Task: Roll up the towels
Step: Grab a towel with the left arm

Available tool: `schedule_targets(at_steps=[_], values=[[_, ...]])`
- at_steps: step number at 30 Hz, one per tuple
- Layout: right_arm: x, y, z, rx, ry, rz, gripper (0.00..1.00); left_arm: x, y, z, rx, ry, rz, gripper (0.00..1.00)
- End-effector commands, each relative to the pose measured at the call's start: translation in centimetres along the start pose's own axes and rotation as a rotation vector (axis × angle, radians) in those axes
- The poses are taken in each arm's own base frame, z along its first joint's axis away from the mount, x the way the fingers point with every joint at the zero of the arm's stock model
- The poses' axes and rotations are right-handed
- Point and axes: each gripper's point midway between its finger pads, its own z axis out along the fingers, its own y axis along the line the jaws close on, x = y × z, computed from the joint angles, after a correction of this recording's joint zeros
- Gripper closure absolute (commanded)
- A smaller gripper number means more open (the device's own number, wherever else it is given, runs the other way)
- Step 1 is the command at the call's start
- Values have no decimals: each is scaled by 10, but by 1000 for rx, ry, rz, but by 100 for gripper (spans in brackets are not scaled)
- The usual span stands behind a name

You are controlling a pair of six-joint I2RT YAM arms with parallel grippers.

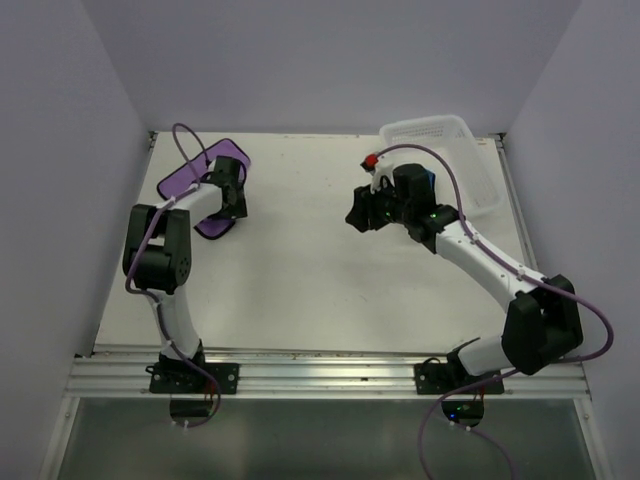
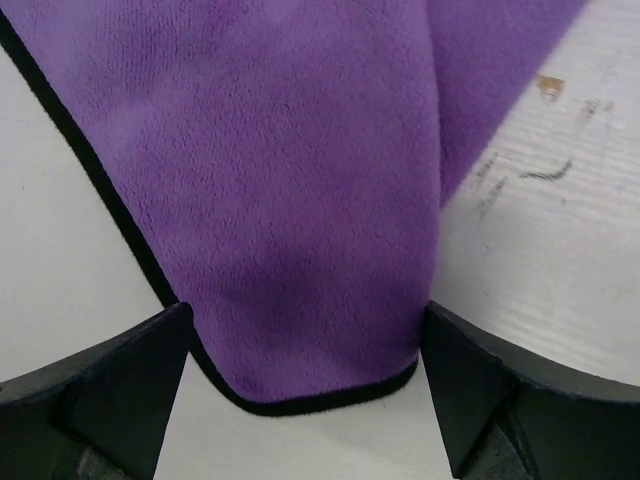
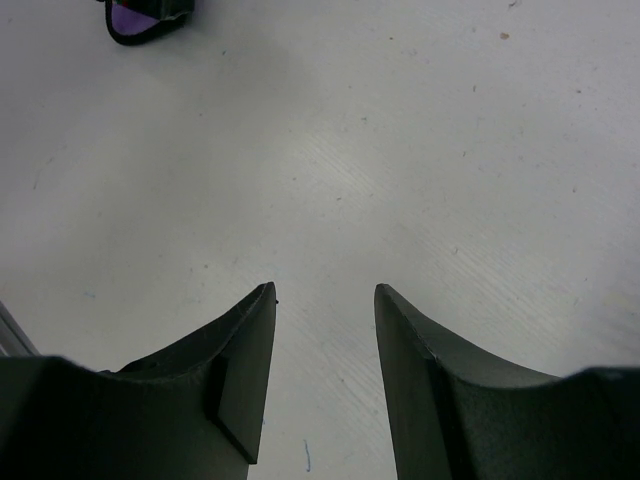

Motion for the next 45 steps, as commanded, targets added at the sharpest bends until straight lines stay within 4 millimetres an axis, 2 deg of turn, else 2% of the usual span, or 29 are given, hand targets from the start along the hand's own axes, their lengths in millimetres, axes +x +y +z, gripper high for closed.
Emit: schedule_targets(at_steps=[1,8,11,12,16,17,18,20,21,22,24,27,30,32,33,36,37,39,40,42,44,45], values=[[-2,3,8,-24,-12,-1,52,-15,5,18,-13,-19,-25,4],[0,4,8,-22,-6,-6,52,0,10,32,-42,10,-10,12],[0,2,8,-13,-3,-8,52,7,12,33,-43,18,-6,19],[-1,3,8,-13,-5,-11,52,9,11,32,-36,21,-7,28],[-2,3,5,-8,-7,-15,52,9,12,20,-10,21,-27,39],[-3,3,4,-9,-12,-18,52,2,12,12,1,1,-43,42],[-3,3,4,-6,-12,-18,52,1,10,8,25,-3,-49,53],[-5,4,1,-6,-18,-18,52,-3,10,-3,48,-18,-69,67],[-5,4,1,-7,-19,-18,52,-3,8,-6,67,-16,-73,82],[-6,5,0,-8,-20,-21,52,-4,9,-12,76,-22,-79,87],[-7,7,-1,-10,-24,-22,52,-3,6,-19,108,-20,-92,97],[-7,9,-3,-15,-24,-24,52,-2,-1,-33,176,-11,-108,100],[-10,13,-7,-24,-33,-25,52,-5,-8,-60,273,-24,-135,100],[-10,15,-9,-35,-36,-25,52,-15,-12,-91,363,-69,-148,100],[-11,19,-10,-47,-37,-21,52,-19,-13,-115,414,-93,-146,100],[-12,29,-13,-77,-39,-10,52,-23,-16,-157,502,-139,-128,100],[-12,33,-15,-88,-41,-10,52,-23,-18,-184,551,-170,-112,100],[-6,40,-18,-113,-35,14,52,-16,-25,-215,650,-181,-89,100],[-10,42,-24,-119,-57,16,52,-11,-25,-237,703,-196,-78,100],[-3,45,-29,-128,-51,40,51,6,-31,-261,804,-164,-66,100],[-4,50,-39,-137,-68,57,51,21,-36,-295,929,-165,-64,100],[0,51,-41,-143,-60,68,51,31,-39,-302,974,-142,-62,100]])
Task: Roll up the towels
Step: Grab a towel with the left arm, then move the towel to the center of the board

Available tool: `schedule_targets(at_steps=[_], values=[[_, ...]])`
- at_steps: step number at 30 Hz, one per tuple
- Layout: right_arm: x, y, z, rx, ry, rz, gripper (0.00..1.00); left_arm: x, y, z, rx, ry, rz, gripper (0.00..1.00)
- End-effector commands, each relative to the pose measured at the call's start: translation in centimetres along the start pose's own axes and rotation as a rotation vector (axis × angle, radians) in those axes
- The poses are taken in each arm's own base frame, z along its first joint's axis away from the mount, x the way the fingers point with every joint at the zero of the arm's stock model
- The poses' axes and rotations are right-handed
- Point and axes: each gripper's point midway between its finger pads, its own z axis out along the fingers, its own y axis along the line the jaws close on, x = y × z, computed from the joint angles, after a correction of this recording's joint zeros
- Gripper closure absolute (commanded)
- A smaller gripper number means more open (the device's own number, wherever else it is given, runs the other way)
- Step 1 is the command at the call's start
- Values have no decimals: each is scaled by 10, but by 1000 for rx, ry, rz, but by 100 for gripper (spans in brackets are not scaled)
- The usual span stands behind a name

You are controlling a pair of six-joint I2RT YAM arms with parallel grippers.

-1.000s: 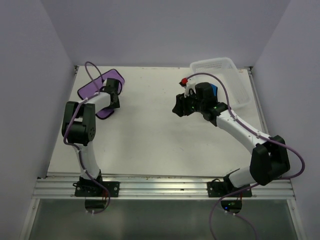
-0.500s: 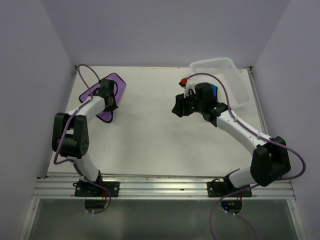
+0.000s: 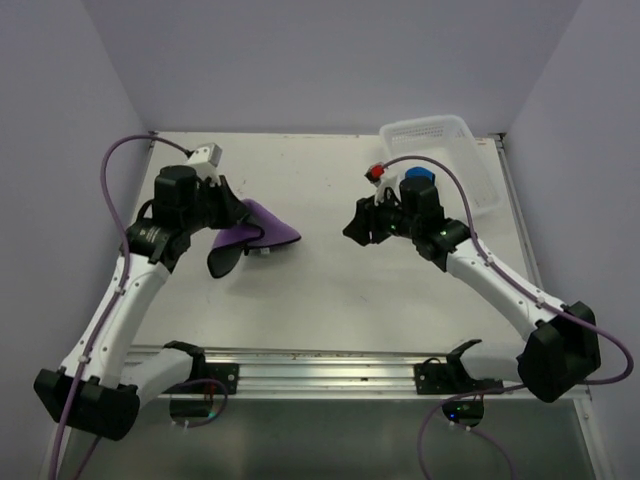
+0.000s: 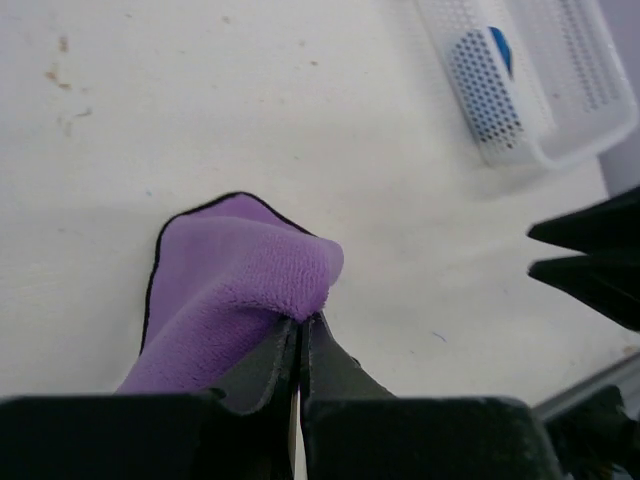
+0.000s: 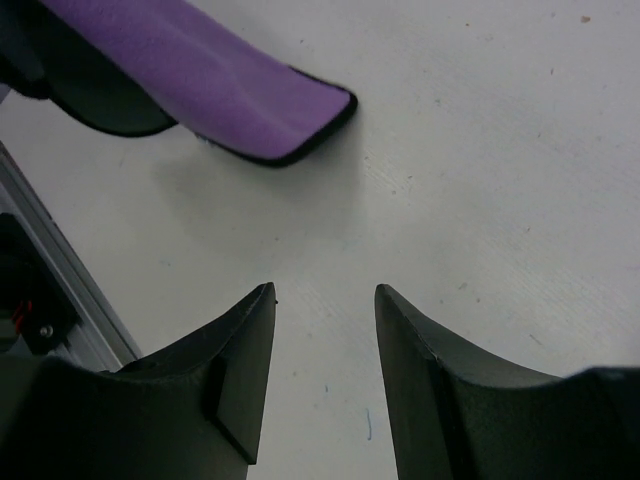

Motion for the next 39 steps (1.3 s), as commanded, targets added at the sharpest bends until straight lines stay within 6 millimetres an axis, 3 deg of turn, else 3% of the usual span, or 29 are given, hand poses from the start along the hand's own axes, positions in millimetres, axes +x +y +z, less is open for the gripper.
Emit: schedule_targets(at_steps=[1,2,5,8,13,20,27,31,32,36,37,39], values=[[-5,19,-17,-60,-37,42,52,43,-46,-34,231,139,-97,100],[-7,25,-24,-75,-50,50,52,48,-62,-44,325,167,-112,100],[-3,32,-34,-98,-58,74,52,51,-84,-64,434,164,-150,100],[-4,37,-47,-97,-75,90,51,57,-98,-78,503,206,-186,91],[-9,44,-59,-103,-97,106,51,68,-105,-78,550,237,-226,90],[0,34,-51,-64,-61,140,51,99,-81,-37,470,291,-252,91],[11,26,-39,-48,-22,133,51,101,-58,21,344,297,-202,91],[20,38,-34,-129,-7,100,52,101,-48,49,304,287,-184,91],[31,45,-32,-150,12,78,52,101,-42,56,272,278,-180,91],[57,48,-27,-131,53,44,52,113,-25,87,210,296,-161,63],[63,48,-25,-130,68,47,52,115,-22,92,198,299,-155,47],[81,53,-17,-135,106,54,51,122,-18,102,192,317,-156,40]])
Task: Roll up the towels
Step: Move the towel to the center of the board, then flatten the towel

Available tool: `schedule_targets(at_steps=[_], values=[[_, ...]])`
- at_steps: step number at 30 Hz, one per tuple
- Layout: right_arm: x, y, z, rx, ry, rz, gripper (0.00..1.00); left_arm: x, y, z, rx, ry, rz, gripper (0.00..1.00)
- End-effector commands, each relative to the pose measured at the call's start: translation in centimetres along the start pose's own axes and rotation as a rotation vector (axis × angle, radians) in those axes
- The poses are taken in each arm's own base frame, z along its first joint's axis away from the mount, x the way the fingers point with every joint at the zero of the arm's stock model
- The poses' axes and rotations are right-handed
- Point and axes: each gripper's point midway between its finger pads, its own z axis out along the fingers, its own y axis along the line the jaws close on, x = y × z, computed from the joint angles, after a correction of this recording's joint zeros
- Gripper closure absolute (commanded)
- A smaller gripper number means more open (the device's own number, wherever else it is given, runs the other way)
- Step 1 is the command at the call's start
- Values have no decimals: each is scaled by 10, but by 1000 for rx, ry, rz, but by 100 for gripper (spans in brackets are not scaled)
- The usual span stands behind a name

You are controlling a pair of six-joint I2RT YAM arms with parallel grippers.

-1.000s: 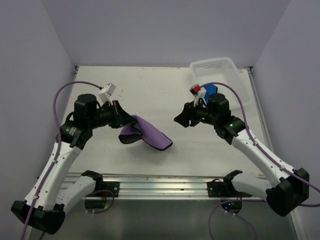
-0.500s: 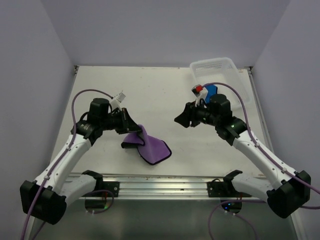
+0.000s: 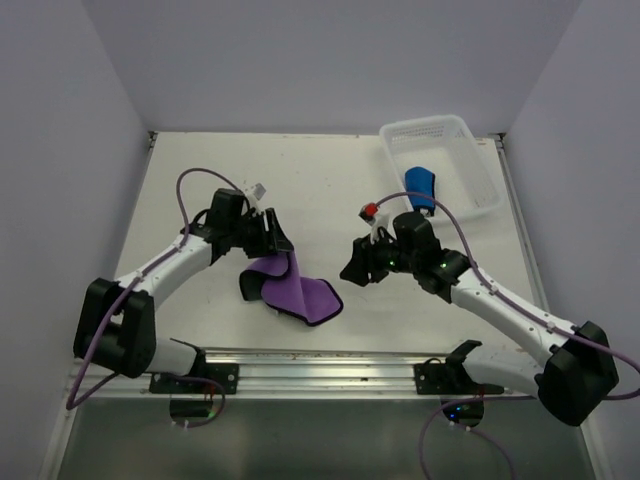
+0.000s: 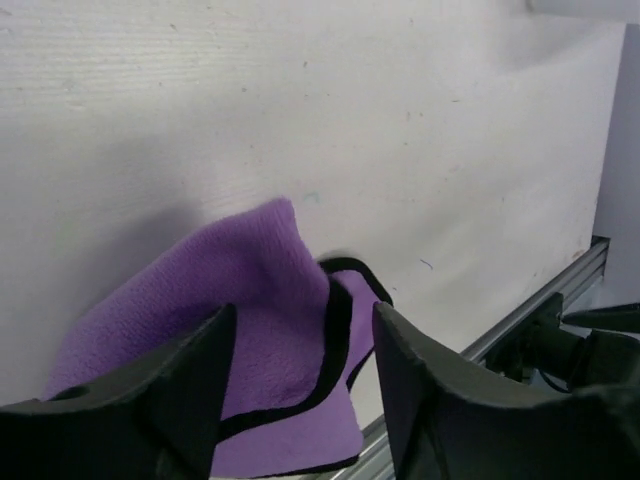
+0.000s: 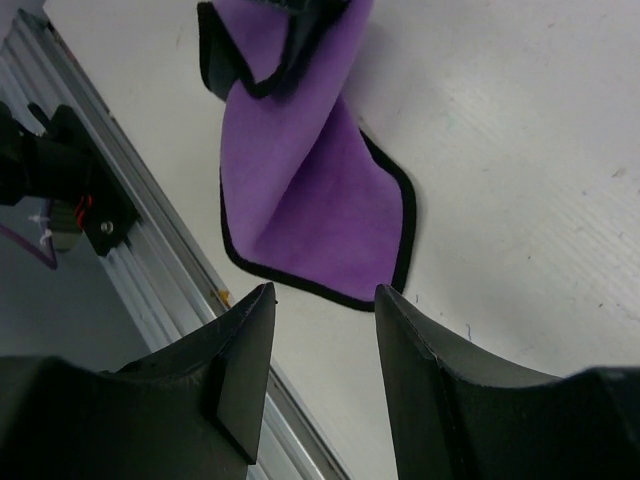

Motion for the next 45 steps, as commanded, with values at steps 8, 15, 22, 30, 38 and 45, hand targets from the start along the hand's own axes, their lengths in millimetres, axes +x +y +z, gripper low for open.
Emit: schedule_targets(at_steps=[8,15,22,30,38,45], values=[[35,28,46,69,74,-155,50,-52,-6,-7,-54,-172,186,31],[24,9,62,221,43,-120,52,-61,1,-23,-130,-190,313,32],[19,-14,47,348,-82,-31,65,-31,-23,1,-235,-99,470,35],[29,-36,30,433,-124,16,65,4,-23,22,-358,-10,583,34],[38,-46,25,450,-123,43,64,32,-18,39,-429,53,653,33],[41,-49,25,456,-114,43,65,30,-8,49,-472,49,677,38]])
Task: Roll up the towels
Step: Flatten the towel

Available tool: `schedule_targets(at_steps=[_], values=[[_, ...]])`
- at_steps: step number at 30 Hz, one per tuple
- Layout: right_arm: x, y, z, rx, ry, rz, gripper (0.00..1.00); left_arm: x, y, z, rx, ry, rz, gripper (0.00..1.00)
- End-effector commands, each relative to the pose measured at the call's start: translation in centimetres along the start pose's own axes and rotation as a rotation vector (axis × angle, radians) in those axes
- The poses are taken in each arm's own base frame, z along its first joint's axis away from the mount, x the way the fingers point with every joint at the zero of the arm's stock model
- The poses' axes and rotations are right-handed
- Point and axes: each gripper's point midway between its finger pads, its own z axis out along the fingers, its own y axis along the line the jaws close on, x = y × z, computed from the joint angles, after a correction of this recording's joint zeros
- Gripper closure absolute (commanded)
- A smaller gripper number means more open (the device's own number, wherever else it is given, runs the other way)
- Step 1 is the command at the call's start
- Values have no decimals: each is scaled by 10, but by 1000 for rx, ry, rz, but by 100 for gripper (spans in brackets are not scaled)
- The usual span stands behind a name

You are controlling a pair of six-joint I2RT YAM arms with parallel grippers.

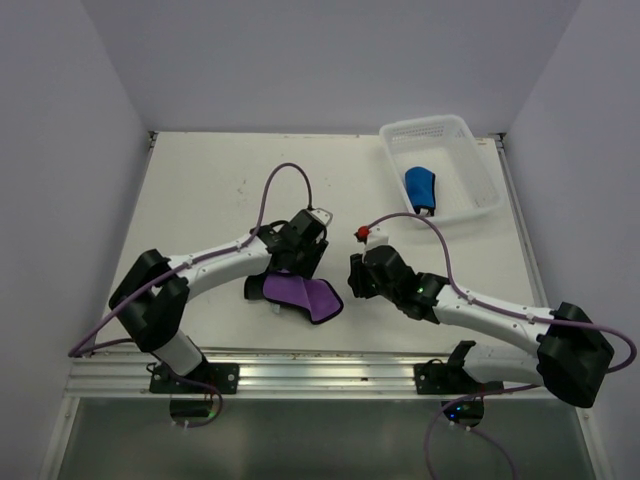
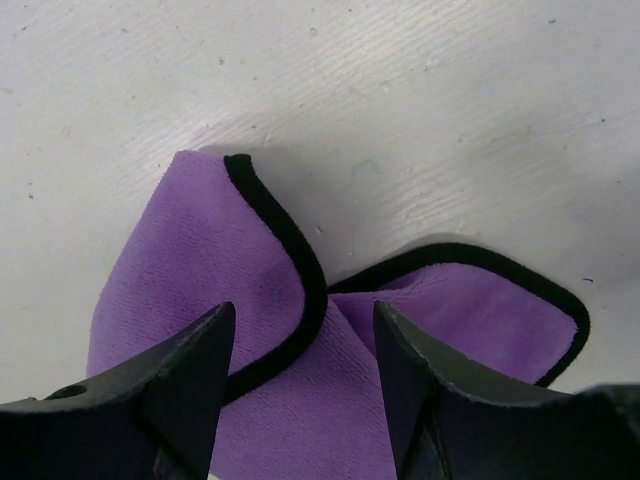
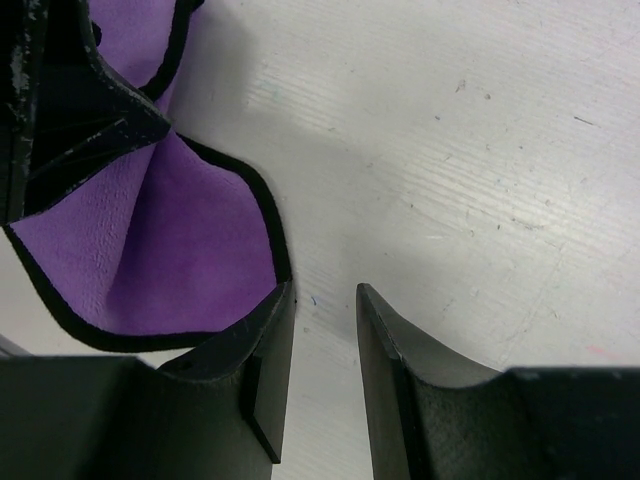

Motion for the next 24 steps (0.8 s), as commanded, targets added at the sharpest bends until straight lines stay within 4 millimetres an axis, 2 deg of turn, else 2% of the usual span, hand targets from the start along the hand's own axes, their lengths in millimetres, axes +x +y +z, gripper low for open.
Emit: schedule_targets(at_steps=[1,5,8,12,15,17,19,20,21,23,24], values=[[-10,-1,-1,6,-50,30,65,-13,8,3,-54,-37,31,39],[-8,-3,0,12,-48,28,65,-10,7,9,-57,-33,40,46],[-9,-5,-1,19,-51,26,65,-11,6,12,-57,-38,40,64],[-9,-7,-4,22,-63,31,65,-14,6,10,-63,-51,43,74],[-11,-9,-5,25,-67,30,65,-16,8,8,-70,-56,44,86],[-13,-7,-8,18,-71,28,65,-19,10,6,-80,-62,45,98],[-14,-4,-9,4,-68,24,65,-24,12,-1,-93,-71,40,100],[-17,-2,-9,-4,-72,16,65,-28,20,-6,-132,-85,29,100],[-18,-1,-10,-9,-71,10,65,-29,26,-14,-162,-87,24,100],[-21,4,-10,-34,-70,-9,65,-43,39,-31,-228,-133,-5,100],[-22,8,-11,-52,-70,-15,64,-49,42,-45,-233,-165,-16,100]])
